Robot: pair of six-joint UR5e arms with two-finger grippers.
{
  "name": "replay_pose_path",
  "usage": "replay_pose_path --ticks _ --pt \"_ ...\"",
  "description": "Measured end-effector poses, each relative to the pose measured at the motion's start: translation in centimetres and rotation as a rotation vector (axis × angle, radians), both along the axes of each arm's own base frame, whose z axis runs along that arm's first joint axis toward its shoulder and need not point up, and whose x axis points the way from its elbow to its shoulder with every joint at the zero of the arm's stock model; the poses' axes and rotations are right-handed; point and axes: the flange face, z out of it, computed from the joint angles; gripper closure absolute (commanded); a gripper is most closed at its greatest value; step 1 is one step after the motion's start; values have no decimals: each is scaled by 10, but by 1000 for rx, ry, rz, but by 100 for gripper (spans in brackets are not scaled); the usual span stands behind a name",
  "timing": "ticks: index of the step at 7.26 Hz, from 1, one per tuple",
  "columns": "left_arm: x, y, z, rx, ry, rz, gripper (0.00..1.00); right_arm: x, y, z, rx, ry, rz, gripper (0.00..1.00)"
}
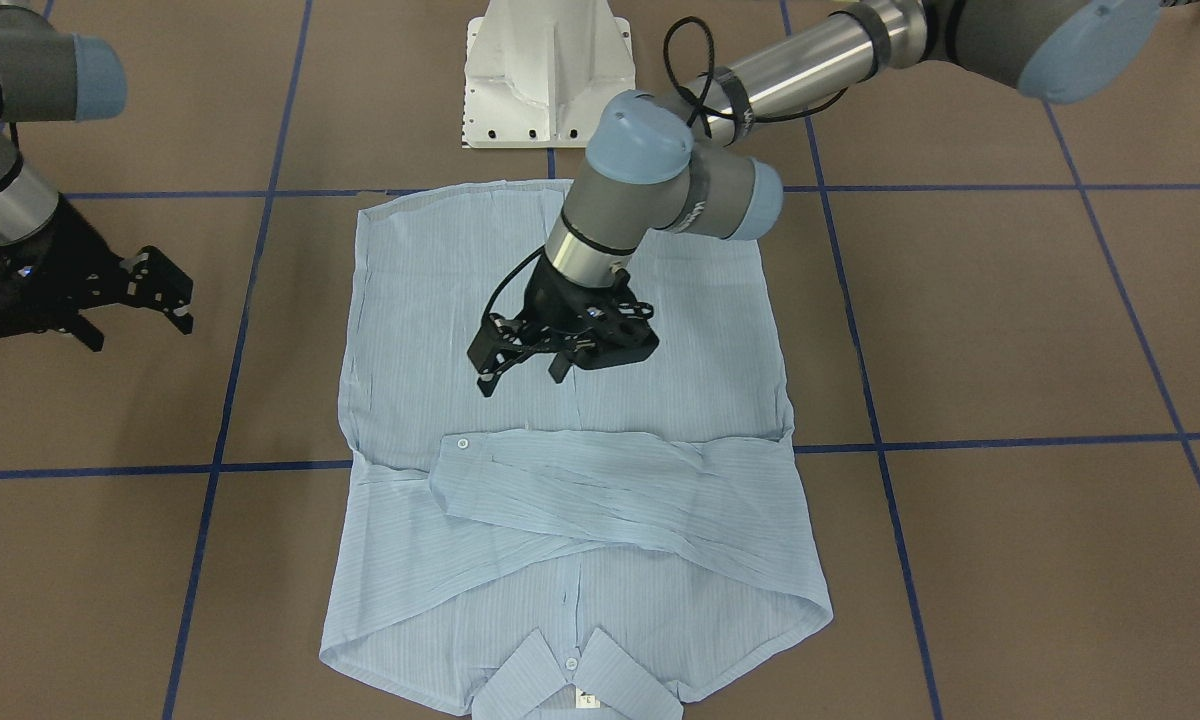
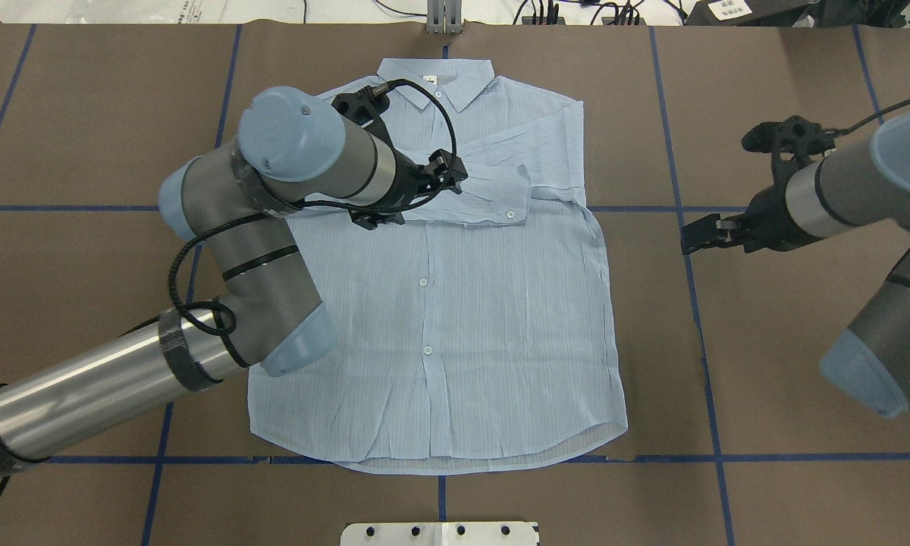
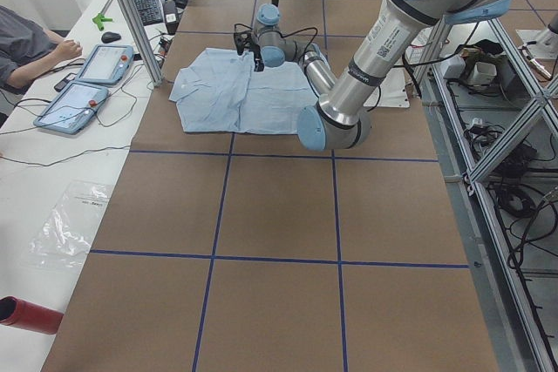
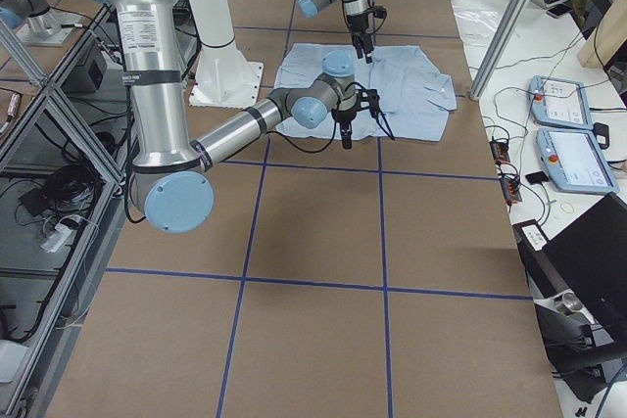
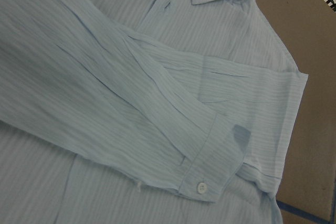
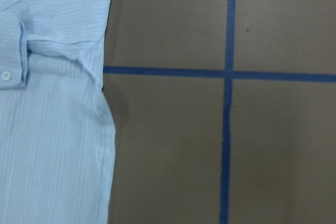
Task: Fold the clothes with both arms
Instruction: 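Release the sleeve with the left gripper while the right gripper moves to the hem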
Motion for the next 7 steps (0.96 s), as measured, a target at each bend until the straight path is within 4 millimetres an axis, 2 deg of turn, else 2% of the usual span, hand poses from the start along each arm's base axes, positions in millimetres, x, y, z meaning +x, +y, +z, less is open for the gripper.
replay_pose_path --ticks 1,4,5,6,7 --pt "-25 12 6 11 -7 21 1 -32 32 -9 -18 3 27 0" --pt "-60 35 12 19 -3 43 1 -115 133 -20 -48 11 35 0" --pt "-74 46 17 24 2 44 1 -134 162 -15 -53 26 22 0" --pt "-85 56 21 26 3 47 1 -146 182 -9 -53 43 5 0" --pt "-88 62 21 26 2 51 1 -152 191 -2 -57 58 -6 7"
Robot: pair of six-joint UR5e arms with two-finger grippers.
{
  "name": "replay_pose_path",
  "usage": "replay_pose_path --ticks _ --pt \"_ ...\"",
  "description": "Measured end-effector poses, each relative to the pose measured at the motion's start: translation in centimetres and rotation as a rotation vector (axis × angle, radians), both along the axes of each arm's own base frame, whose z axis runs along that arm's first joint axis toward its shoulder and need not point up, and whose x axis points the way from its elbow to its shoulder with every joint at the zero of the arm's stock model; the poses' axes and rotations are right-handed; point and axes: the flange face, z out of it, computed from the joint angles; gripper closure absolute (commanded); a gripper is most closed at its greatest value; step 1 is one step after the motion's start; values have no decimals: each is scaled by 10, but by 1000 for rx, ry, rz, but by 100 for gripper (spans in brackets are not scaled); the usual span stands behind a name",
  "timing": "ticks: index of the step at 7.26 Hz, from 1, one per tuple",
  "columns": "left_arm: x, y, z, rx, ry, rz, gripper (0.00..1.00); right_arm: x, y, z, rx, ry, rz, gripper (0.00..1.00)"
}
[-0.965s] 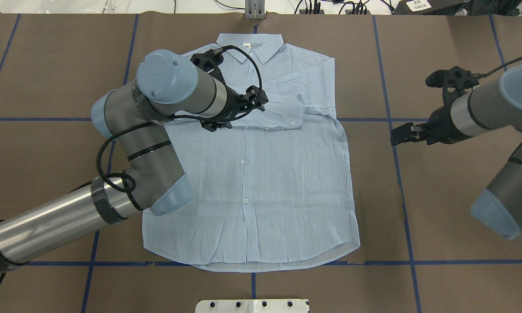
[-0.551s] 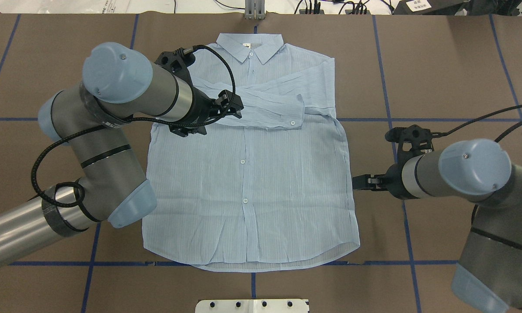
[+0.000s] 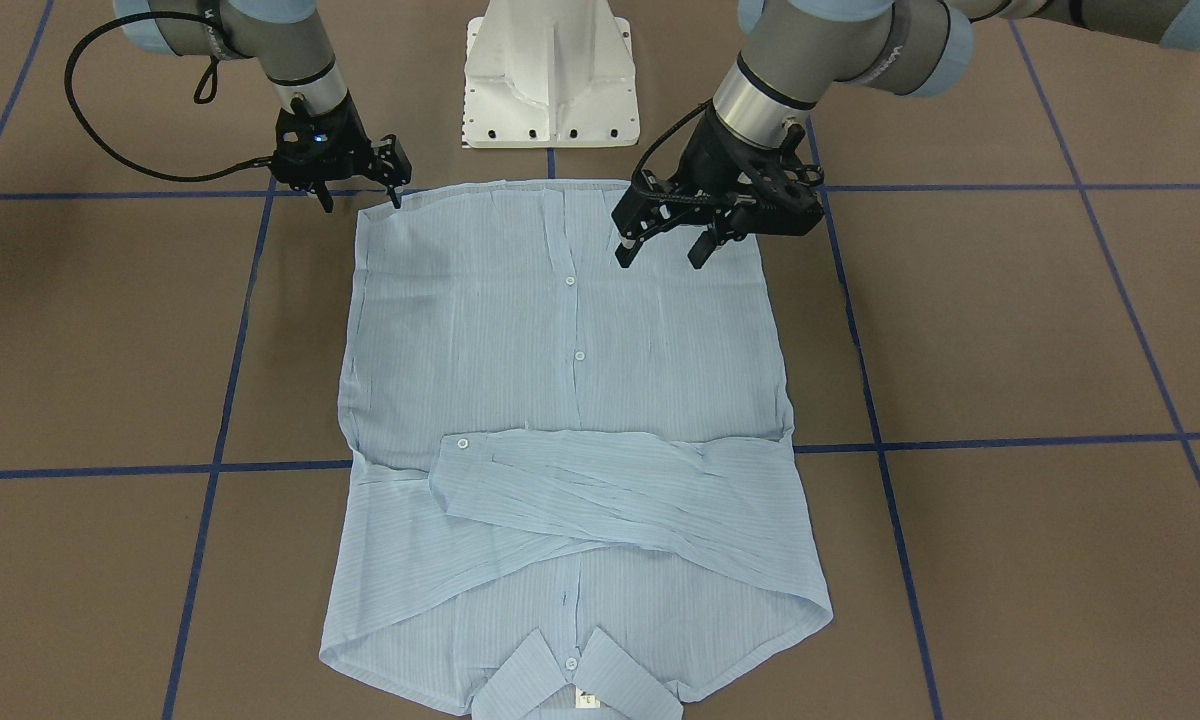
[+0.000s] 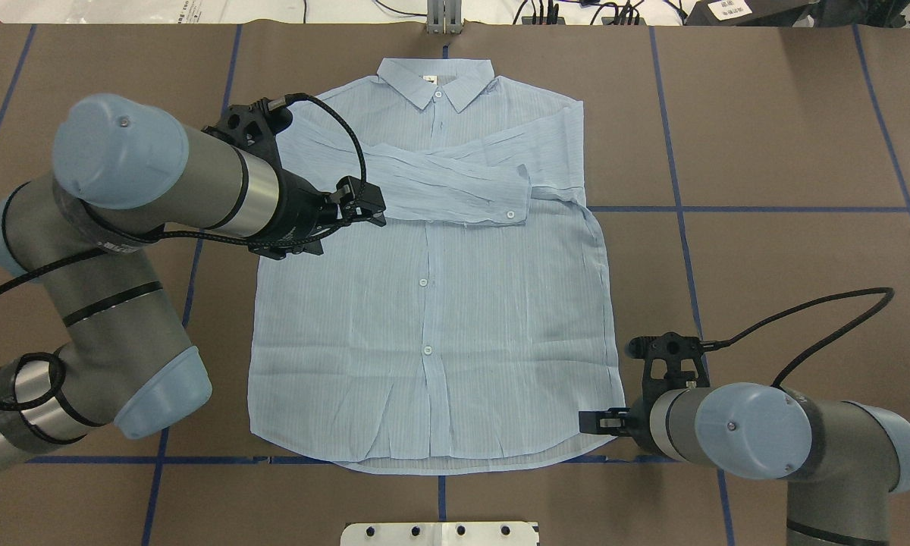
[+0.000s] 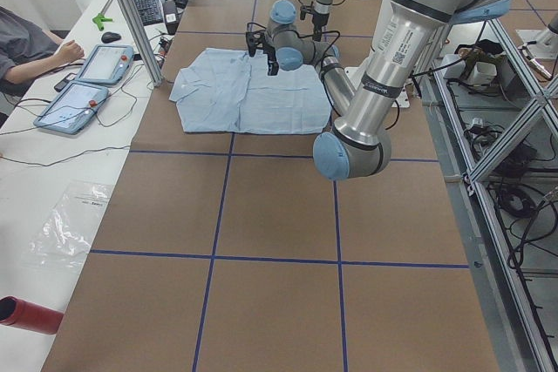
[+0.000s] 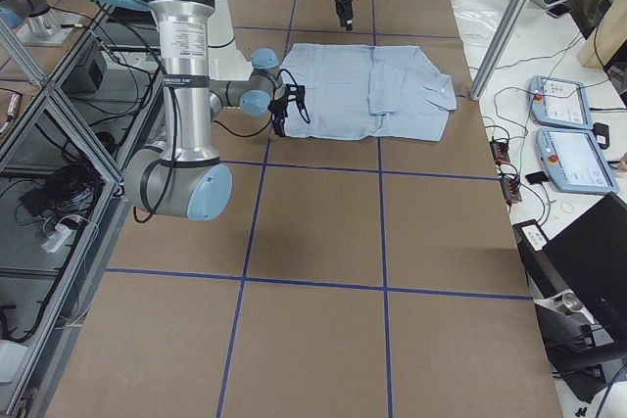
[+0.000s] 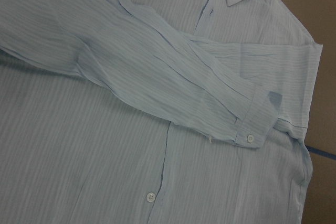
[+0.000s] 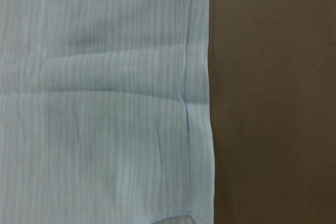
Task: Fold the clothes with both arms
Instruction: 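Release the sleeve with the left gripper while the right gripper moves to the hem, then move the left gripper to the hem corner and grasp both hem corners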
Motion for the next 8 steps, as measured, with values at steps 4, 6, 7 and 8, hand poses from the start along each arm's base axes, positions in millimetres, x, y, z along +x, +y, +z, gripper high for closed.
replay_pose_path --ticks 4,6,7,8 --pt "1 5 4 -3 -7 5 1 -10 6 12 -26 24 -30 31" --pt "2 5 5 -4 -9 5 1 -9 4 13 -42 23 -37 35" --pt "3 5 6 -5 -11 5 1 -5 -2 13 -57 20 -37 35" --pt "4 4 7 -5 -13 6 1 -2 -7 13 -70 18 -36 36"
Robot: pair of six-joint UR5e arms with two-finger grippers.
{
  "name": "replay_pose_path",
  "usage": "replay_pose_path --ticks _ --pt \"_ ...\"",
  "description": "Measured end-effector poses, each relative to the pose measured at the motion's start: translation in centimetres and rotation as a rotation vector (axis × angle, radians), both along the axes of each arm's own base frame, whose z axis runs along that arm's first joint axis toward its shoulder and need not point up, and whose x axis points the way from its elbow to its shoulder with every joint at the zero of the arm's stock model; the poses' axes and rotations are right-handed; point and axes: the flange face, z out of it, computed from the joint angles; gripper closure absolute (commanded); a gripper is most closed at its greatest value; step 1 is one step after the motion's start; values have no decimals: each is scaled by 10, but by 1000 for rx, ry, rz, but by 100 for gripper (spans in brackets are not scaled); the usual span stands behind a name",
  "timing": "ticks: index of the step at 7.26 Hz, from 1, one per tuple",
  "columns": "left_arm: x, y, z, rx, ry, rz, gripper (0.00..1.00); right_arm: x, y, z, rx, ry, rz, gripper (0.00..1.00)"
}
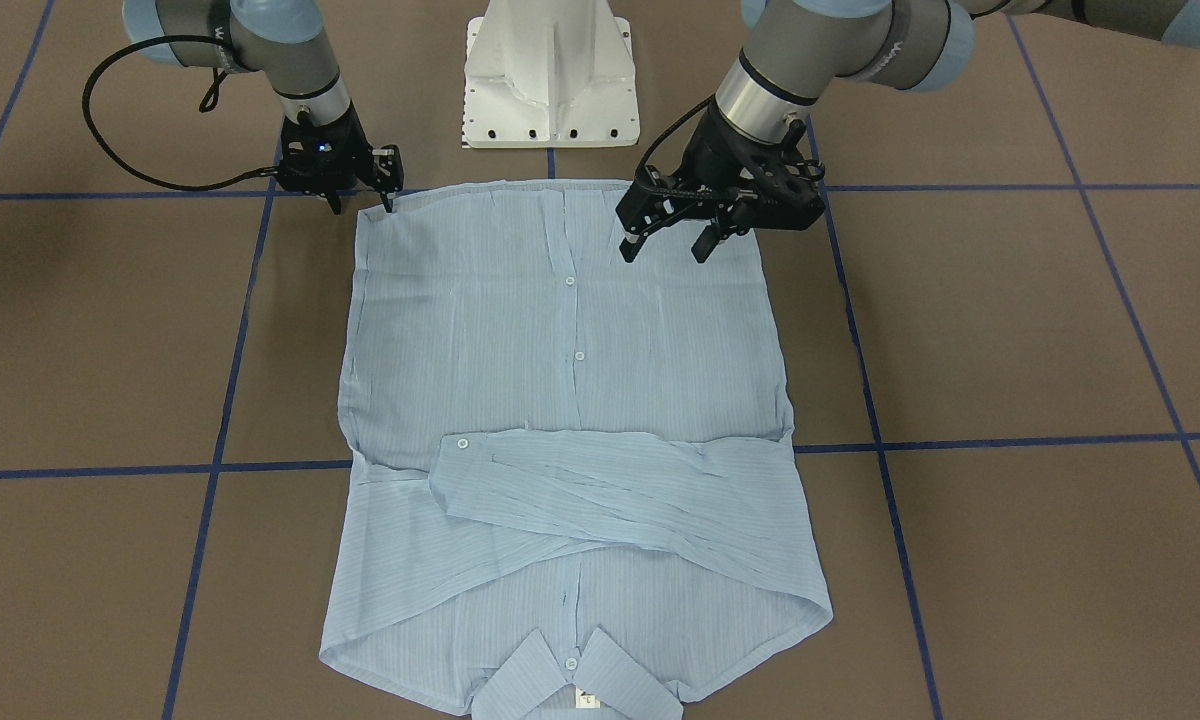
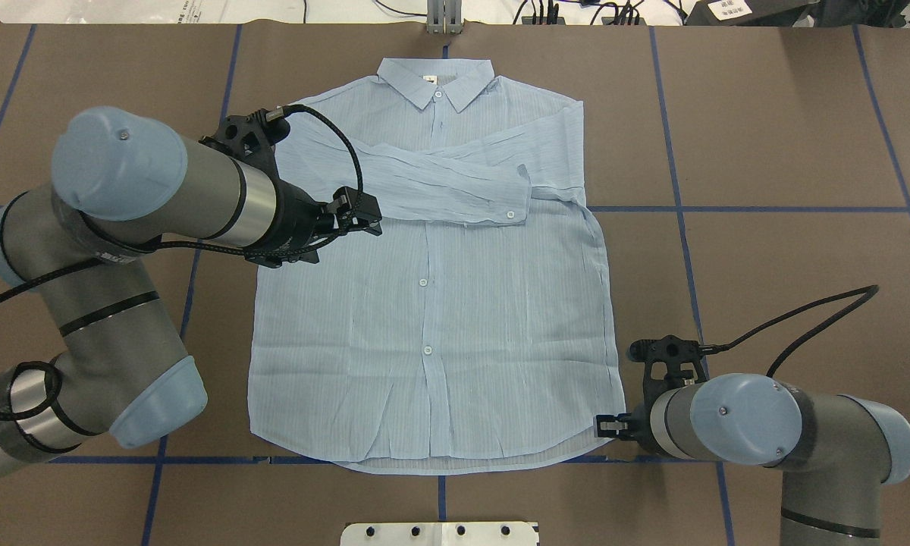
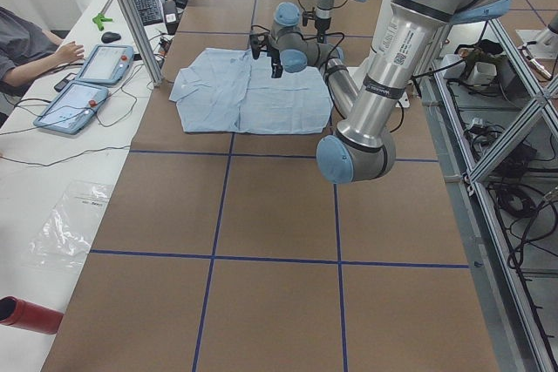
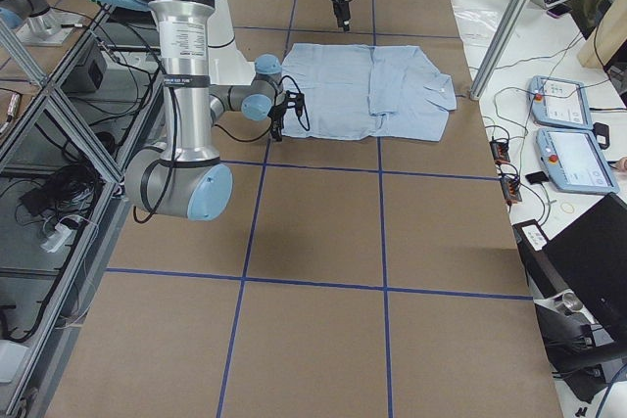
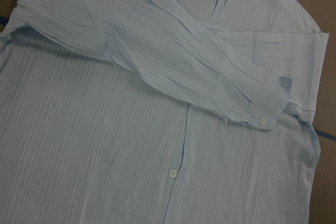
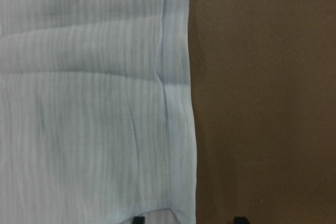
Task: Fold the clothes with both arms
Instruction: 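Move the left gripper to the hem corner and grasp both hem corners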
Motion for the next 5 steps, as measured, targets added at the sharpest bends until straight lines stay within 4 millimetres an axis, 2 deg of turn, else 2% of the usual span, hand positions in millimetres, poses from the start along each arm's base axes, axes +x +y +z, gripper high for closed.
replay_pose_path --ticks 5 --pt "-1 1 -1 1 2 0 1 -7 -10 -2 -4 8 5 42"
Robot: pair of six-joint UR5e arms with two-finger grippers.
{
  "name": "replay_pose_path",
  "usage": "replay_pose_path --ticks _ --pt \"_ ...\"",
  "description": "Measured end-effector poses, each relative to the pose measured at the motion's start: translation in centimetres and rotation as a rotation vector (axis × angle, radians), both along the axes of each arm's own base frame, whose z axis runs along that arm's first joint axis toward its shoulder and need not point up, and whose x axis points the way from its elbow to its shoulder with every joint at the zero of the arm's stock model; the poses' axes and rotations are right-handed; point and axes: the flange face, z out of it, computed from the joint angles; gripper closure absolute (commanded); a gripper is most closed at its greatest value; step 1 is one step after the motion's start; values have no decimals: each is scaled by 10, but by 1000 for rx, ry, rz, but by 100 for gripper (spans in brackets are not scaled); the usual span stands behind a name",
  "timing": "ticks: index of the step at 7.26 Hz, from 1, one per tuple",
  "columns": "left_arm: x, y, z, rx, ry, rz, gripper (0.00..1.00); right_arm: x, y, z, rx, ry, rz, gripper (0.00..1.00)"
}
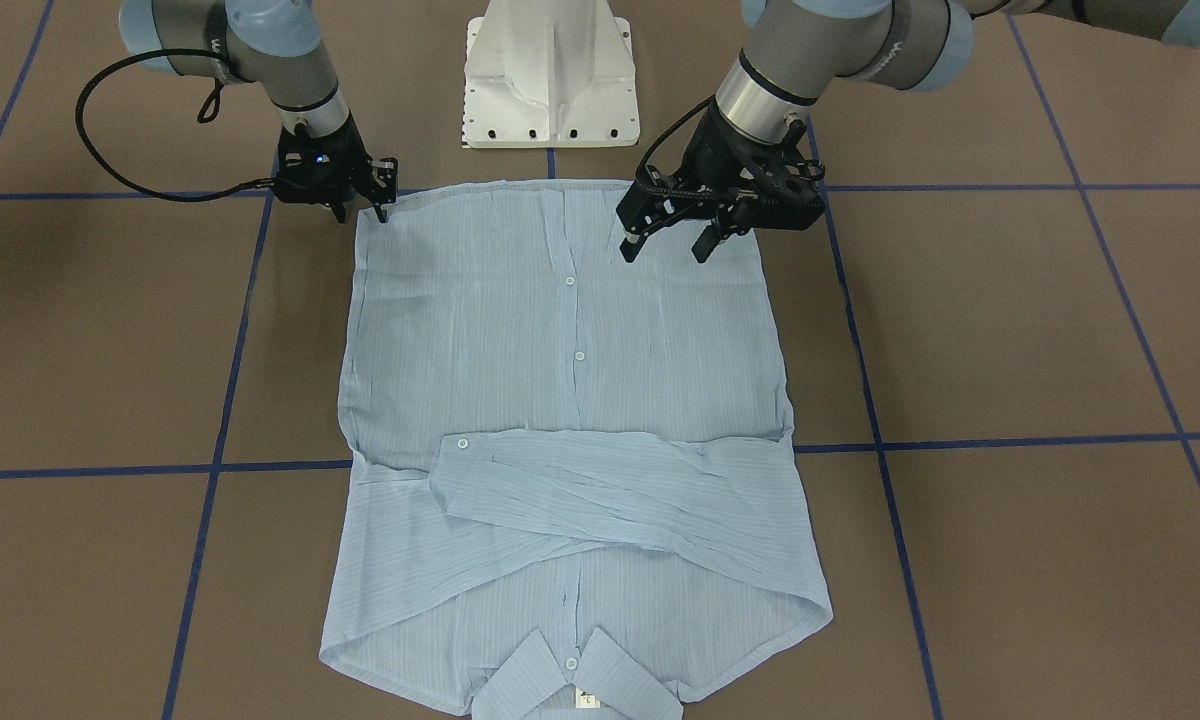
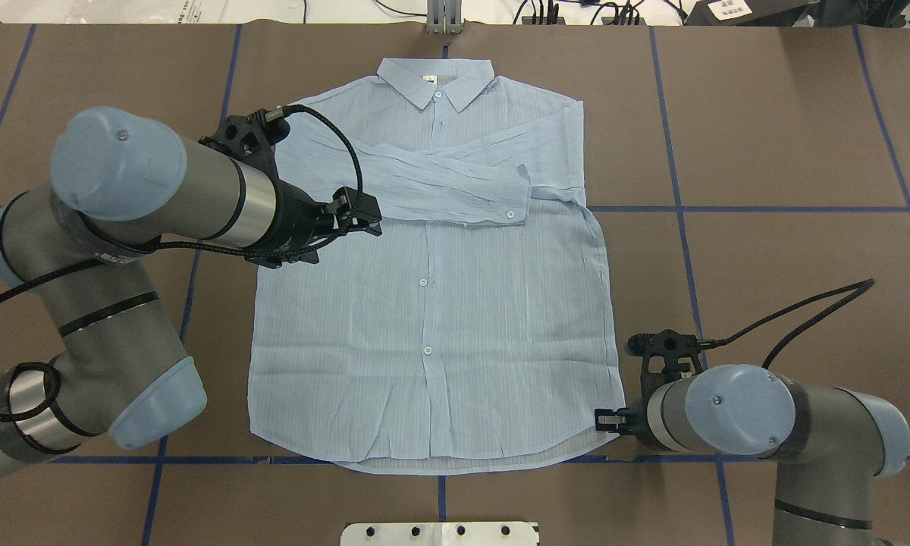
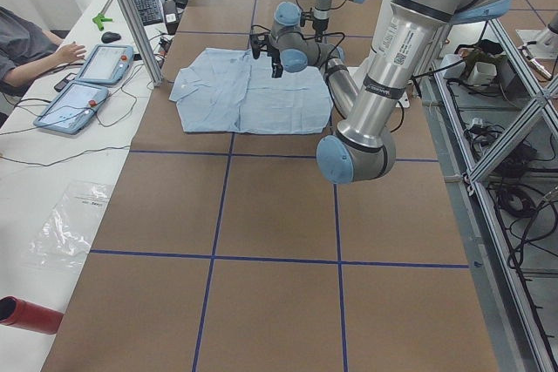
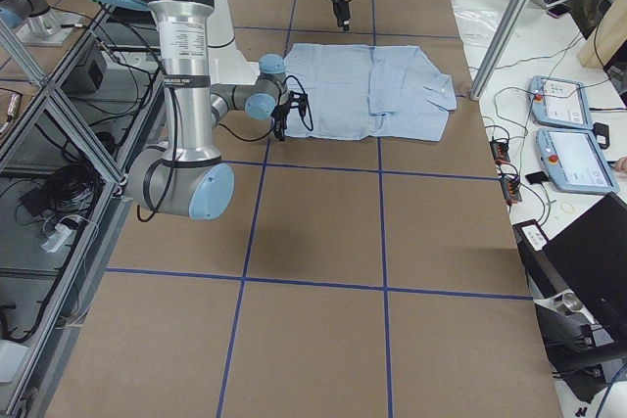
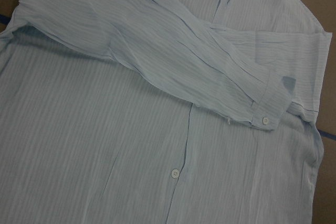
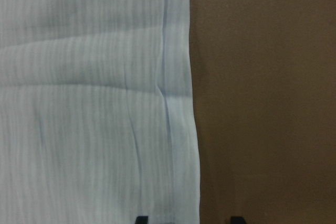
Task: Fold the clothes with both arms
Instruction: 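Move the left gripper to the hem corner and grasp both hem corners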
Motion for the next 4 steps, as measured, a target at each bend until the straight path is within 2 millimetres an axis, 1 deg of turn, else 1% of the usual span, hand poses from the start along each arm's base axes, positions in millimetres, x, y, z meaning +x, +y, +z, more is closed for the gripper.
replay_pose_path --ticks 2,3,4 --pt "0 0 0 0 1 0 1 -3 -6 0 4 2 7 43" --pt "0 0 0 0 1 0 1 -3 -8 1 4 5 11 55" --pt "0 0 0 0 0 0 1 -3 -9 2 3 7 13 72"
